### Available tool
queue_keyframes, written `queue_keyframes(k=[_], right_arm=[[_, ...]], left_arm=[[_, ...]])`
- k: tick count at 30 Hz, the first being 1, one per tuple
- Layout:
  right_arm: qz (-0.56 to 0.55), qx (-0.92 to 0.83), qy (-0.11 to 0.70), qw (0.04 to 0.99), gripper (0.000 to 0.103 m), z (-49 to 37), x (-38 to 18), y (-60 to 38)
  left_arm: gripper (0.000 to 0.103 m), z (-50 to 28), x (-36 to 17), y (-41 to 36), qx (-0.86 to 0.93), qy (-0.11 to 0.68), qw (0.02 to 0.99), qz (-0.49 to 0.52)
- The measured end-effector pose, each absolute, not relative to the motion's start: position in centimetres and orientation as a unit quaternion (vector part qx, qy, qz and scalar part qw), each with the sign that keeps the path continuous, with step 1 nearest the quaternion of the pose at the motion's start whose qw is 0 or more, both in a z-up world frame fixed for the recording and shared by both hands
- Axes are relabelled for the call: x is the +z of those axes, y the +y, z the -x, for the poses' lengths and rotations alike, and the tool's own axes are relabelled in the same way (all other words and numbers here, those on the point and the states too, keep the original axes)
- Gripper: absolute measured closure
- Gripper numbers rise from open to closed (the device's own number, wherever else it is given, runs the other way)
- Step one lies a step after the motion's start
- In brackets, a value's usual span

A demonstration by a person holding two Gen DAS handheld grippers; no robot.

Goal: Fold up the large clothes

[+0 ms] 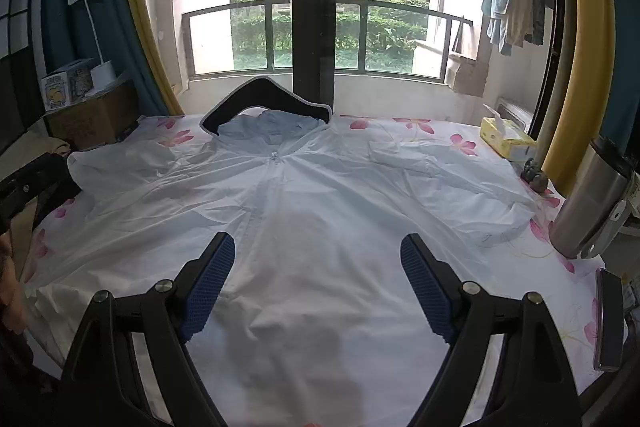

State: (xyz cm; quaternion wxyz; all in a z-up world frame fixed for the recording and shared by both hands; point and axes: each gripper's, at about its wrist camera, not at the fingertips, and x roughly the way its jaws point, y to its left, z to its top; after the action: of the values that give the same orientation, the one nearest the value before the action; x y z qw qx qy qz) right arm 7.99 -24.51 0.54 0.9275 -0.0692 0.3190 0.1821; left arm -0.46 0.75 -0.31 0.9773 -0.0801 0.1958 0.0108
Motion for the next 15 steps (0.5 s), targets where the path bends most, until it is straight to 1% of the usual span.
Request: queue_keyframes(k=[15], right_arm=[[0.070, 0.184, 0.321, 0.926, 0.018, -8.14, 0.35, -24.44]], left_arm=[[0.018, 0.40, -0.35, 1.22, 0.011, 0.198, 0.976, 0.090]])
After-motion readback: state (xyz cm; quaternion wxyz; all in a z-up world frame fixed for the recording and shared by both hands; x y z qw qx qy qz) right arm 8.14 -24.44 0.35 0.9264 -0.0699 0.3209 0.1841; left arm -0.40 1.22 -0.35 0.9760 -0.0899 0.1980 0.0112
